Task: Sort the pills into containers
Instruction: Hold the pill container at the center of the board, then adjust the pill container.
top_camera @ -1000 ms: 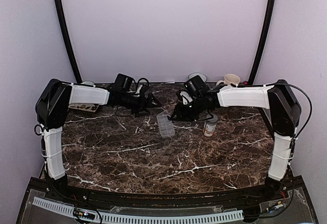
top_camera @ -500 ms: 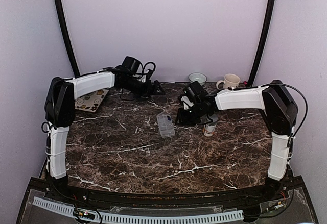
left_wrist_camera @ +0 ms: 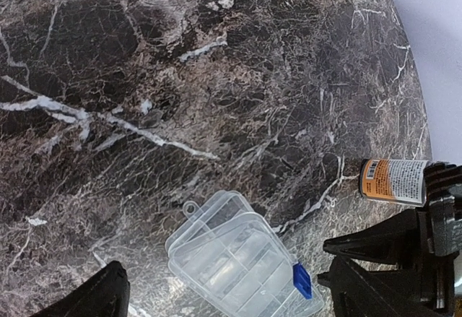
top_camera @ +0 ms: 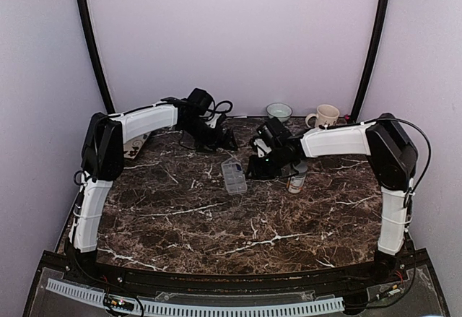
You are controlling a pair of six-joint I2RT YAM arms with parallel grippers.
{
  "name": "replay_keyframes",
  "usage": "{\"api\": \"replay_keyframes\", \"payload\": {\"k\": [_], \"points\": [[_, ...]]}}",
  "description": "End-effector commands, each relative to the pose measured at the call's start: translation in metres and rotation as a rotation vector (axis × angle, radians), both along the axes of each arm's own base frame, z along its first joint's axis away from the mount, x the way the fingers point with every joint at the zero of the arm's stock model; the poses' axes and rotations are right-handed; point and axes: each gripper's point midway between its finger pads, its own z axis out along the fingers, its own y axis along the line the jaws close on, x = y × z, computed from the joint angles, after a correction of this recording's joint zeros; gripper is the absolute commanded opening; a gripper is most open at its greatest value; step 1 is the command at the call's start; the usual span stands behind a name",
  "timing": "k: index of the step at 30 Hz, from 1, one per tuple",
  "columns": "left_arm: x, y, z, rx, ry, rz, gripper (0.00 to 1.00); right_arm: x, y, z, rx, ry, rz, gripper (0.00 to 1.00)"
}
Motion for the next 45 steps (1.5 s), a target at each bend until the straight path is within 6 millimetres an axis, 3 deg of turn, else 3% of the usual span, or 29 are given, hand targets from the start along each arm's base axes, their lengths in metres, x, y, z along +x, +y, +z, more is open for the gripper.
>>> {"api": "replay_keyframes", "payload": {"k": [1, 21, 29, 37, 45], "points": [[0.000, -0.002, 0.010, 0.021, -0.021, -0.020, 0.99, -0.001, 0.015, 0.001, 0.023, -0.006, 0.027, 0.29], [-0.003, -0.009, -0.017, 0.104, 0.010, -0.045, 0.99, -0.009, 0.031, -0.004, 0.033, -0.006, 0.054, 0.29], [-0.001, -0.016, -0.013, 0.094, -0.003, -0.050, 0.99, -0.009, 0.036, -0.003, 0.026, -0.014, 0.062, 0.29], [-0.007, -0.017, -0.024, 0.116, 0.019, -0.067, 0.99, -0.011, 0.036, -0.004, 0.016, -0.020, 0.067, 0.29], [-0.010, -0.008, -0.034, 0.162, 0.030, -0.068, 0.99, -0.006, 0.041, 0.007, 0.037, -0.047, 0.068, 0.29]]}}
